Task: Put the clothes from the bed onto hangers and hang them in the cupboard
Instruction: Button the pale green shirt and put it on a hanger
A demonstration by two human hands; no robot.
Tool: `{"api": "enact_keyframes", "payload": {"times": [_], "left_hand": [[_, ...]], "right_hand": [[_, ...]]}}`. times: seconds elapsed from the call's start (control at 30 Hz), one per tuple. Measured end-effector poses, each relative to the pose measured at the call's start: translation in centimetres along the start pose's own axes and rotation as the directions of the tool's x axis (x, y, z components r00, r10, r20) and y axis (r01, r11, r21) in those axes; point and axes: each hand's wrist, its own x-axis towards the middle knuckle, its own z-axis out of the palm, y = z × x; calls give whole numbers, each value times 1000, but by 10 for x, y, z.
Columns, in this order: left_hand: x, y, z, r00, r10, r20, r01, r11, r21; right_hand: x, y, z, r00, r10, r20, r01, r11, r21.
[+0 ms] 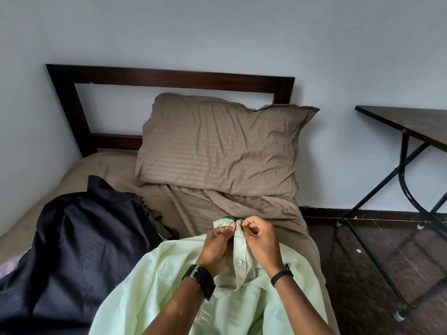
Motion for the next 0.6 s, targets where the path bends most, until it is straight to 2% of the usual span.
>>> {"api": "enact_keyframes", "payload": {"times": [0.1, 0.2, 0.3, 0.37, 0.47, 0.6], "left_hand": [[1, 5, 7, 999, 37, -1, -37, 997, 65], [2, 6, 12, 993, 114, -41, -103, 974, 201], [2, 4, 11, 988, 136, -69, -113, 958, 262], [0, 5, 10, 990, 128, -58, -112, 968, 226], [-5, 5, 11, 993, 117, 11, -117, 980, 163], [-4, 1, 7, 988, 136, 74, -149, 963, 224]], "right_hand": [[-6, 0, -2, 987, -154, -32, 151, 984, -94], [-13, -1, 0, 936, -345, -64, 326, 923, -202], [-16, 2, 3, 905, -423, -35, 391, 863, -320], [-16, 2, 5, 908, -413, -67, 369, 867, -334], [-16, -2, 6, 948, -300, -102, 271, 935, -231], [-10, -2, 4, 988, -123, -89, 107, 980, -167]]}}
